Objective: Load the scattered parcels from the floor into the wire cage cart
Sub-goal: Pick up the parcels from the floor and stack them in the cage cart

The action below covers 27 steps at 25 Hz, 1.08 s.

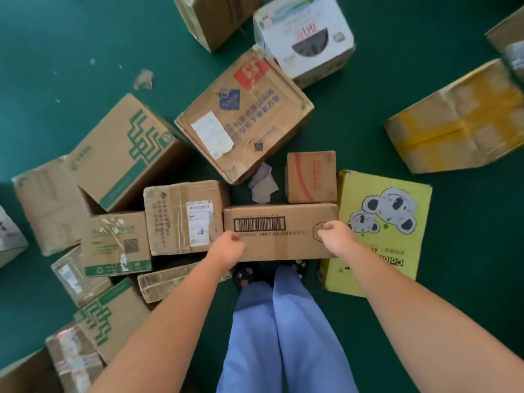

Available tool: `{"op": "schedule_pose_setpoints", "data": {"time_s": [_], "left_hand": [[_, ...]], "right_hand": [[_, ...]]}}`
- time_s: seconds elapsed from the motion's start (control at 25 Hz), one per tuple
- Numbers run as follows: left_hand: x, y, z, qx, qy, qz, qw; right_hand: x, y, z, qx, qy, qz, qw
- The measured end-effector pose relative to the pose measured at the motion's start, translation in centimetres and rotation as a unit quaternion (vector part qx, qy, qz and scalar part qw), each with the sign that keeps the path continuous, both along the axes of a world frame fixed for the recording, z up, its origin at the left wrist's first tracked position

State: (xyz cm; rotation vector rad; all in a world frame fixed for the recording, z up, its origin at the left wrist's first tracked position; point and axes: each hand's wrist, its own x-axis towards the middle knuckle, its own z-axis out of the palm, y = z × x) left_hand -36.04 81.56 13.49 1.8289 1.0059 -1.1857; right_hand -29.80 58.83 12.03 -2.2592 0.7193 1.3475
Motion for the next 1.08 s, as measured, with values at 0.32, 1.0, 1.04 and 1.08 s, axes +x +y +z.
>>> {"op": "schedule_pose_setpoints", "data": {"time_s": [0.32,1.0,1.04,1.08], "left_hand": [[-0.3,-2.5,-5.0,-0.012,0.025,0.004,1.000],[-1.8,-1.1,-12.3,0.100,0.077,0.085,0.988],[-1.6,-1.1,-12.8,0.123,0.083,0.087,0.985],[-1.4,-1.1,-13.0,0.140,0.089,0.095,0.982]], "right_hand": [[-1.4,0.1,-5.4,0.006,0.027,0.014,1.000],[-2.7,-2.1,-13.4,-0.077,0.000,-0.081,0.994],[-2.9,-2.3,-13.9,-0.082,0.001,-0.087,0.993],[-3.1,-2.4,-14.2,-0.087,0.003,-0.087,0.992]]}}
